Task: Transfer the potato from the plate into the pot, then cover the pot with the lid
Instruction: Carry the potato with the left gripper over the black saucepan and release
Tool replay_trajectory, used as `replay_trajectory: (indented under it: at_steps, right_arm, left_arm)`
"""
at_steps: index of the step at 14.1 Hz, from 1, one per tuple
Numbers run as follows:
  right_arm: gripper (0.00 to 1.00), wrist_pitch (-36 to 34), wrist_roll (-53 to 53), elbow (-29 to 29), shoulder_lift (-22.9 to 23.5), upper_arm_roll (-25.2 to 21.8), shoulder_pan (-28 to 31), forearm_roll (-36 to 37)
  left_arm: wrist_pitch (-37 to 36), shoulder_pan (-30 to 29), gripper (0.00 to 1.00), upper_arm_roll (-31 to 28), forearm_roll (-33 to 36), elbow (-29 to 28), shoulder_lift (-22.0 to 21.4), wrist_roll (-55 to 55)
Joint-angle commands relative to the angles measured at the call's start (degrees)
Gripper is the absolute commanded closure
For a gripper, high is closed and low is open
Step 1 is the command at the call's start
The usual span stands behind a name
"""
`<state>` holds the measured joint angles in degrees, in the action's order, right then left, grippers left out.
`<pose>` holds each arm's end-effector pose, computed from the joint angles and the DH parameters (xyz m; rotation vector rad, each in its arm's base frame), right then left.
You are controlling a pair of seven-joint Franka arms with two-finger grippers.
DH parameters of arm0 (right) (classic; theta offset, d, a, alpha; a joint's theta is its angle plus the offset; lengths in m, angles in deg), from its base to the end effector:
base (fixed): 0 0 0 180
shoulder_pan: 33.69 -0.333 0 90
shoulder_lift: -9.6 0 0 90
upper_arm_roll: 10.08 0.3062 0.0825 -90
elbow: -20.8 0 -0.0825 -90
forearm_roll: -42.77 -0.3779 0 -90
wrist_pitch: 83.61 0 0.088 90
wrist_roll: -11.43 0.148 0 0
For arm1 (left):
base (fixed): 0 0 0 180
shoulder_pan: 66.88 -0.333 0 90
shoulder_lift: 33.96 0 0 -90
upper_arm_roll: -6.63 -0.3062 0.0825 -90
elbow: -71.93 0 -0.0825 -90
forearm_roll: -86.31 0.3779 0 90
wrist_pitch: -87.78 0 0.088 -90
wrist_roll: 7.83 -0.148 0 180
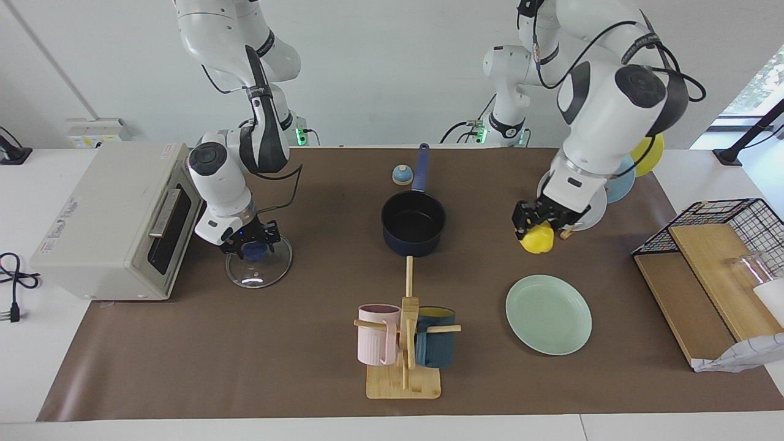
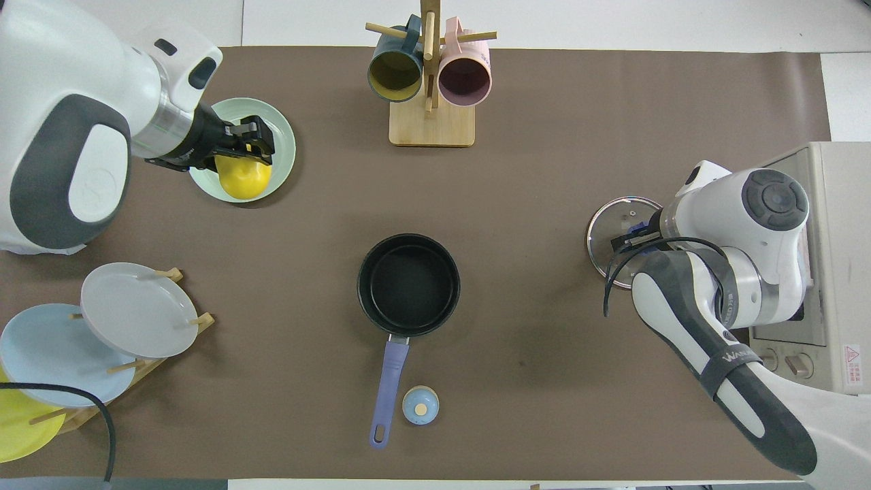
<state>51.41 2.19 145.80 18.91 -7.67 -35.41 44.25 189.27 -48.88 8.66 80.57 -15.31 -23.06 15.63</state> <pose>0.5475 0.0386 0.2701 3.1048 0.3916 0.0189 0.5798 -0.2233 0.5044 3.0196 0.1175 0.0231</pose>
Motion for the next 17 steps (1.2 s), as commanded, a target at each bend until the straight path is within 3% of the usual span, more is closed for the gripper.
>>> replay_trajectory:
  at_steps: [1,4,6,8,10,11,13,17]
  right_arm:
    - [0.46,-0.4,-1.2,-0.3,0.0,0.4,0.7,-0.3]
    - [0.49,-6.5,-1.2,-5.5,0.5,0.4,0.4,-0.3]
    - [0.51,-9.5,-1.2,-9.2,1.0,0.4,0.2,-0.3]
    - [0.65,-11.7,-1.2,-11.6,1.0,0.8,-0.4,-0.3]
    - [0.95,-17.2,-1.0,-16.3,1.4,0.9,-1.4,-0.4]
    - [1.00,-20.1,-1.0,-18.8,1.5,0.8,-1.8,-0.4]
    - [1.00,-23.0,-0.6,-22.2,2.5,0.9,-2.8,-0.4]
    - [1.00,-23.9,1.4,-22.9,2.5,1.1,-4.2,-0.4]
  left_arm:
    - [4.7,8.3,1.00,-1.0,-1.0,-11.9,-6.6,8.4]
    - [18.1,15.9,1.00,-1.0,-1.0,-24.1,-10.7,14.4]
    - [22.3,20.3,1.00,-1.1,-1.0,-27.3,-9.8,17.3]
    - [27.7,21.9,1.00,-1.0,-1.0,-30.3,-8.7,18.1]
    - [31.5,23.0,1.00,-1.1,-1.0,-32.0,-6.6,18.0]
    - [33.1,23.1,1.00,-1.1,-0.9,-32.6,-6.1,17.8]
    - [33.7,23.1,1.00,-1.1,-0.9,-33.2,-5.4,17.4]
    - [38.9,23.1,1.00,-1.2,-0.4,-36.1,-3.8,17.0]
